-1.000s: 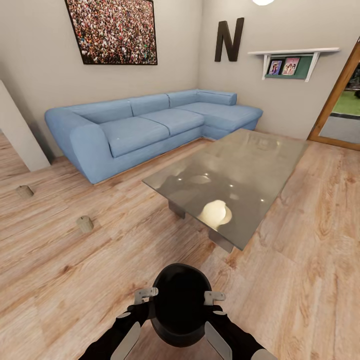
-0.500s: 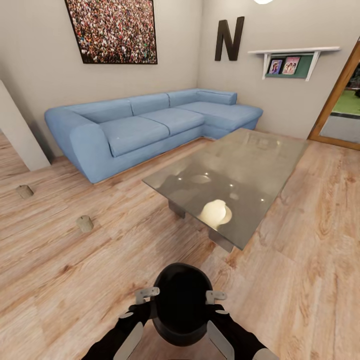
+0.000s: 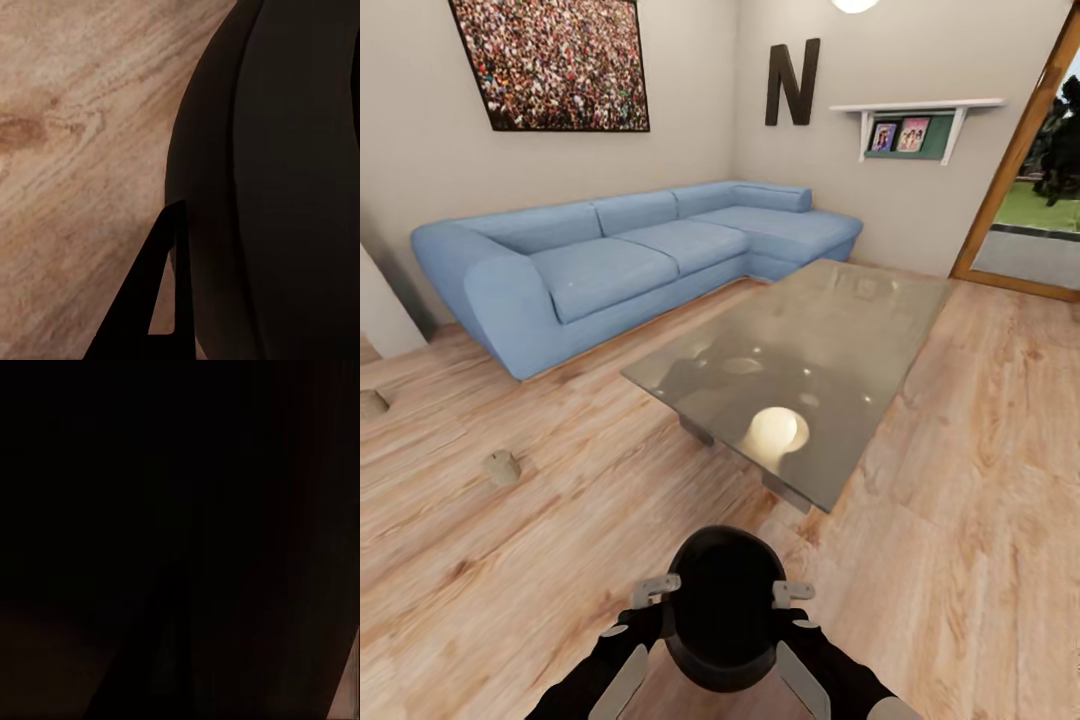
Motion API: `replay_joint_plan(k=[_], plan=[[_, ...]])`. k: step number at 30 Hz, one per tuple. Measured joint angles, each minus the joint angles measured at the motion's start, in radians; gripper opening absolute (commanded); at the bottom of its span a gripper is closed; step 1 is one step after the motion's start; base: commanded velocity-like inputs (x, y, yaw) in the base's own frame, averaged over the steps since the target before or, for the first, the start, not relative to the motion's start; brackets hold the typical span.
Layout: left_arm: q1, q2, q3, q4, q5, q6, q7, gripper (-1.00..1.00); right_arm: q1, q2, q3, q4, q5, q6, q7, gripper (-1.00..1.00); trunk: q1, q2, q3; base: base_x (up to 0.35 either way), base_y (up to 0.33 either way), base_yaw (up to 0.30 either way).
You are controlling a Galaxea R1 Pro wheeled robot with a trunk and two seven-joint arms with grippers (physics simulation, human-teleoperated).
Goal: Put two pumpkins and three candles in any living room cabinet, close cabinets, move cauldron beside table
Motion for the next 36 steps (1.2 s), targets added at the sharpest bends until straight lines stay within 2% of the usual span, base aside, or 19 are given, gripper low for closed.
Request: replay_joint_plan(k=[7, 20, 26, 29, 36], plan=[[0.0, -0.001, -0.002, 0.0, 0.0, 0.002, 0.004, -1.0, 0.0, -0.002, 0.002, 0.001, -0.005, 0.0, 0.002, -1.0, 0.0, 0.0, 0.008, 0.011, -0.001, -0.212], [0.0, -0.001, -0.002, 0.0, 0.0, 0.002, 0.005, -1.0, 0.0, -0.002, 0.002, 0.002, -0.005, 0.0, 0.002, -1.0, 0.0, 0.0, 0.01, 0.0, 0.0, -0.026], [0.0, 0.006, 0.007, 0.0, -0.003, 0.007, -0.016, -1.0, 0.0, 0.008, 0.003, 0.0, -0.005, 0.0, -0.019, -1.0, 0.0, 0.0, 0.013, 0.092, -0.058, -0.216], [0.0, -0.002, -0.004, 0.0, 0.0, 0.001, 0.007, -1.0, 0.0, -0.004, 0.009, 0.0, -0.011, -0.001, 0.001, -1.0, 0.0, 0.0, 0.015, 0.041, -0.033, -0.245], [0.0, -0.001, -0.002, 0.0, 0.0, 0.003, 0.003, -1.0, 0.0, -0.001, 0.002, 0.001, -0.006, 0.0, 0.001, -1.0, 0.0, 0.0, 0.019, 0.004, -0.003, -0.252]])
